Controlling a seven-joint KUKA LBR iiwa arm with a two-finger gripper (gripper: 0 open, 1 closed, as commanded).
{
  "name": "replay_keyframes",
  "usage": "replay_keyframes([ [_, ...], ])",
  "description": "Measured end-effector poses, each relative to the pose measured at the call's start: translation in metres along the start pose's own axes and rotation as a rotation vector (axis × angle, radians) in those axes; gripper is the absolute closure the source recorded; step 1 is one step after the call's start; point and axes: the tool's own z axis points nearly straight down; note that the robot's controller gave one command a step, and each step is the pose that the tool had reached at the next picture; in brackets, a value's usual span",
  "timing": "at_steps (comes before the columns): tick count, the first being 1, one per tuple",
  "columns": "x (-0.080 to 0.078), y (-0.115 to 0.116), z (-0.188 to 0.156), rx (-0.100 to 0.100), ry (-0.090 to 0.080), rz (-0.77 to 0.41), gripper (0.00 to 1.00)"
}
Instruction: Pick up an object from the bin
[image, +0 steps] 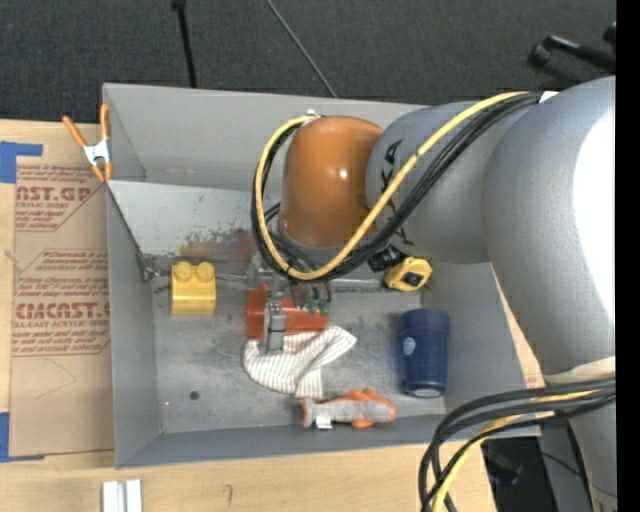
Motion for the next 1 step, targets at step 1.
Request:
replay_keyframes([
  [1,-0.0018,-0.0004,-0.0047,-0.001,-0.007,0.001,0.00],
])
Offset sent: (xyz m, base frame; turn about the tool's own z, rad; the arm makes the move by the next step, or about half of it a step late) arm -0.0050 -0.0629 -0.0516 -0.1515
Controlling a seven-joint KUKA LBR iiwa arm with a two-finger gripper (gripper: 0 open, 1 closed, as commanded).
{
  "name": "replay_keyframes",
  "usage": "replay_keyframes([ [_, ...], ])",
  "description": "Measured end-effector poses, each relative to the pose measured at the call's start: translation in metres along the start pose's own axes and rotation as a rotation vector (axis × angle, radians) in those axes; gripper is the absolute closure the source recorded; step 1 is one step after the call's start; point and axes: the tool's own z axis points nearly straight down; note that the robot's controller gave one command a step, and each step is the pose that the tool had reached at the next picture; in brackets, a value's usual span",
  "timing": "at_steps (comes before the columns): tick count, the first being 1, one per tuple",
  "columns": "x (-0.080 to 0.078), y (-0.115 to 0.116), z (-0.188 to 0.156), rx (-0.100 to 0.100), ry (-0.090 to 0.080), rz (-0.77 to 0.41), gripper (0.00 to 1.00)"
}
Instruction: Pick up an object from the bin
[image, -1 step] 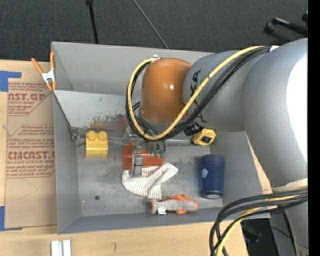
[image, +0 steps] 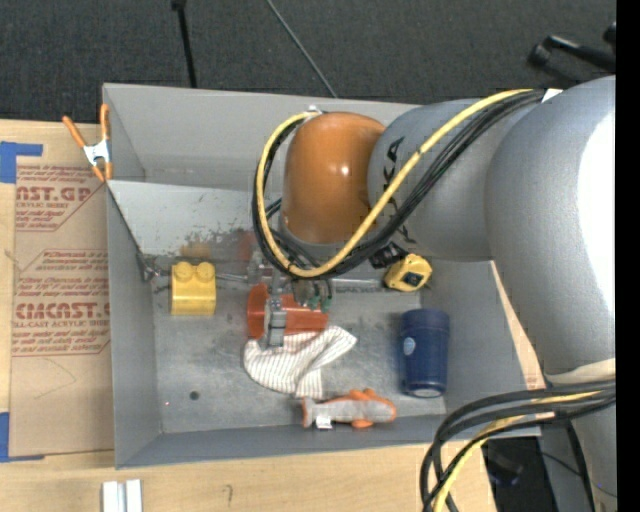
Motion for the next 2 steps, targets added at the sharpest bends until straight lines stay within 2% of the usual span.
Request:
replay_keyframes([
  [1,0.001,-0.019,0.018,-0.002,-0.009,-0.067,0.00],
  [2,-0.001,-0.047,0.071,0.000,0.001,0.033,1.00],
])
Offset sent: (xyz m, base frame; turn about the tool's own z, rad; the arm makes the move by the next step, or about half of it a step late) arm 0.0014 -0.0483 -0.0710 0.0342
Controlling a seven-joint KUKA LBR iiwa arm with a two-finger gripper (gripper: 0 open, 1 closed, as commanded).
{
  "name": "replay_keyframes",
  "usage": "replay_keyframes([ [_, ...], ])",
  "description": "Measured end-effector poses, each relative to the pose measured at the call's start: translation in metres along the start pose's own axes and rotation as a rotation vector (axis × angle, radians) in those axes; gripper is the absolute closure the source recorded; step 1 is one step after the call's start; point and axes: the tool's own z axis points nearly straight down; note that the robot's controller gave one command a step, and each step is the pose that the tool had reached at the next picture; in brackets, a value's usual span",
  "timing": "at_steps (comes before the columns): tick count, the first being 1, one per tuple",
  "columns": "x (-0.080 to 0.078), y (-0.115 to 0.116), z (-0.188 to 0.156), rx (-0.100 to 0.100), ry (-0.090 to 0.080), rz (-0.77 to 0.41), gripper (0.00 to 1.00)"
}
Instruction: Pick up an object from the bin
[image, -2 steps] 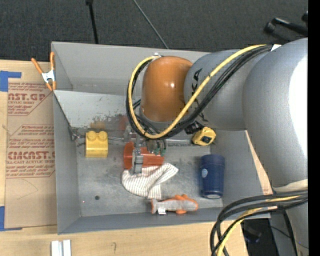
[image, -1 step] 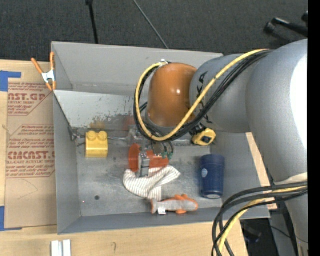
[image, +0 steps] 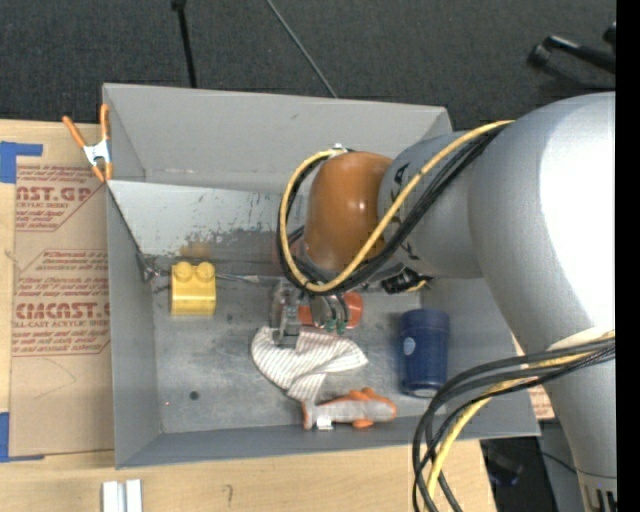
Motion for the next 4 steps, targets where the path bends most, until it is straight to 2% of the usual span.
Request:
replay_keyframes([
  [1,0.000,0.000,0.000,0.000,0.000,0.000,1.00],
  [2,0.003,0.000,-0.050,0.001,0.006,0.011,1.00],
  [3,0.005,0.003,-0.078,0.001,-0.002,-0.043,0.00],
  [4,0.006,0.004,-0.066,0.002,-0.002,-0.067,0.00],
])
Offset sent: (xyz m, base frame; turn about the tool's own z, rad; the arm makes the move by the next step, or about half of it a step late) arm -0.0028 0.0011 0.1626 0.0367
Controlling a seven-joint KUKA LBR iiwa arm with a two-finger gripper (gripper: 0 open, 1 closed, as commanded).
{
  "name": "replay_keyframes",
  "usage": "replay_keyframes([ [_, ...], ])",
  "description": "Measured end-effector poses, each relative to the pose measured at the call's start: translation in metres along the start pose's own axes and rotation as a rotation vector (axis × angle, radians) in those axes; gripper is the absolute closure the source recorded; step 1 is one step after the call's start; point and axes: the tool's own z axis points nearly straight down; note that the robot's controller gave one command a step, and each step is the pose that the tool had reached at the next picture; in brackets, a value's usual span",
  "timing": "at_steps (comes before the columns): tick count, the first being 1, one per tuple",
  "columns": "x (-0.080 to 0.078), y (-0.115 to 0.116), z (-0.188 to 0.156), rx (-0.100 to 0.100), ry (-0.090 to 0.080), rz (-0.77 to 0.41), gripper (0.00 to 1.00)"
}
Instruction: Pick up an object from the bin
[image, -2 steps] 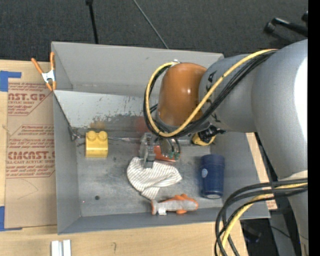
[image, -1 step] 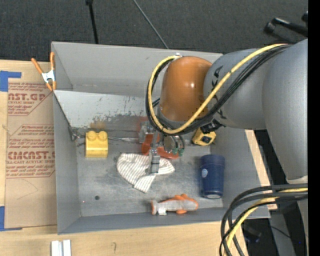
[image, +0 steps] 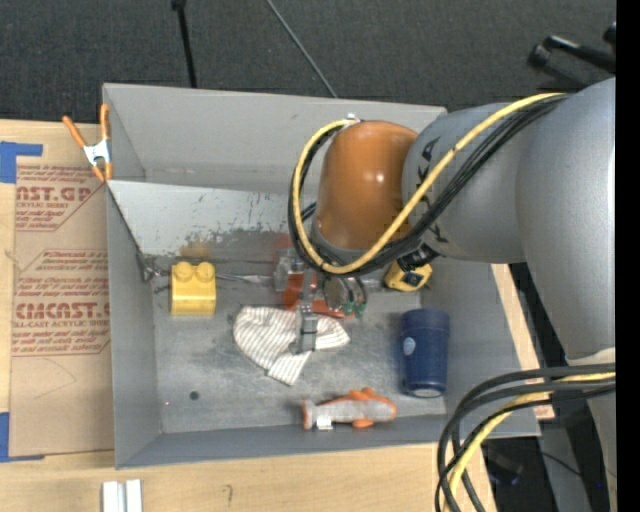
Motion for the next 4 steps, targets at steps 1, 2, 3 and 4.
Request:
replay_keyframes([
  [1,0.017,-0.005,0.042,-0.002,-0.004,0.031,0.00],
  [2,0.031,-0.007,0.064,-0.001,-0.001,0.005,1.00],
  [3,0.032,-0.007,0.066,-0.001,0.001,0.005,0.00],
  [4,0.032,-0.006,0.065,-0.002,0.000,0.005,1.00],
])
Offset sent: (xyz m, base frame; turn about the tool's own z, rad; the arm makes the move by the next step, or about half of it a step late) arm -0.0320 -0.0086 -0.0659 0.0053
